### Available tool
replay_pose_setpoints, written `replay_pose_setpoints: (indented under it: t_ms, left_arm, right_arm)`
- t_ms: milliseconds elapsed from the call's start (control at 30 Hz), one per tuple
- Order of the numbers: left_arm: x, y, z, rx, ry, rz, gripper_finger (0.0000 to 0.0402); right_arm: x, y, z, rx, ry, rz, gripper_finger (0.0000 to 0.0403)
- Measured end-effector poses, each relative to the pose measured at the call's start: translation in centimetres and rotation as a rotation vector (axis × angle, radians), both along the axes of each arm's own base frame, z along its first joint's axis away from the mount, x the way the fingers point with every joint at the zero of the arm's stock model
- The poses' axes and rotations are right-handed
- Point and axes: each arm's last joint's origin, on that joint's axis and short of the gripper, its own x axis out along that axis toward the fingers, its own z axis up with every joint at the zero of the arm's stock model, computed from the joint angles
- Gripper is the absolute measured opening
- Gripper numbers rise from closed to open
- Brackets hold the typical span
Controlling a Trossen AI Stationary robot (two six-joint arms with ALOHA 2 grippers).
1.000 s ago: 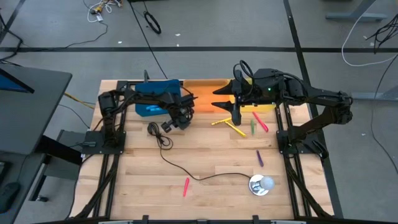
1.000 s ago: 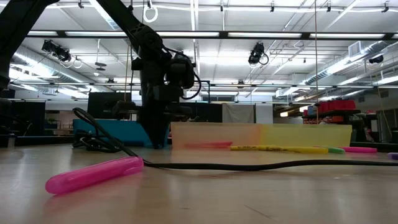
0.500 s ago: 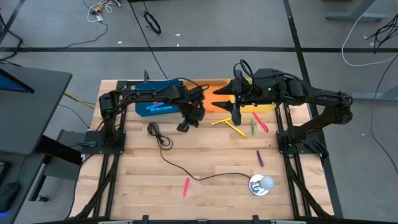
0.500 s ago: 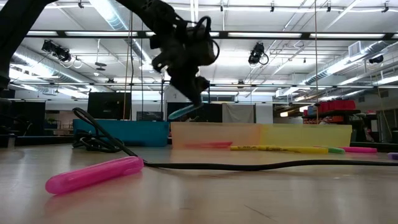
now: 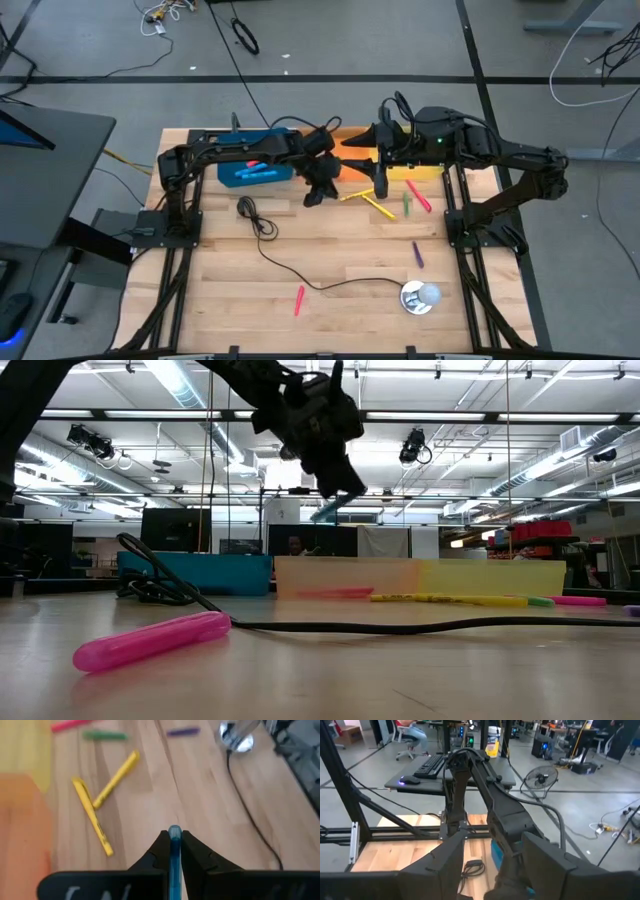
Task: Pick & Place Markers
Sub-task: Put the small blue pen into the yellow bin
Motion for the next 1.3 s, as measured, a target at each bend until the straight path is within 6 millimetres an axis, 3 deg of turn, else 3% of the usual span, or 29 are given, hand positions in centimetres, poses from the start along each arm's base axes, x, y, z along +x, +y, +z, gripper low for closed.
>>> replay_pose_setpoints:
  t_ms: [433, 767, 1300]
  left_arm:
    - [-1.8, -0.3, 6.9, 0.085, -0.329, 0.131, 0.0024]
    - [-6.0, -1.5, 10.0, 0.087, -0.54, 0.312, 0.0024]
    - [-13.5, -4.1, 18.9, 0.046, -0.922, 0.467, 0.0001]
  right_arm:
    - [0.0, 0.0, 0.3, 0.002, -0.032, -0.004, 0.0201]
    - [0.0, 0.0, 0.3, 0.011, -0.036, -0.017, 0.0201]
    - [0.0, -0.2, 0.3, 0.011, -0.039, -0.068, 0.0201]
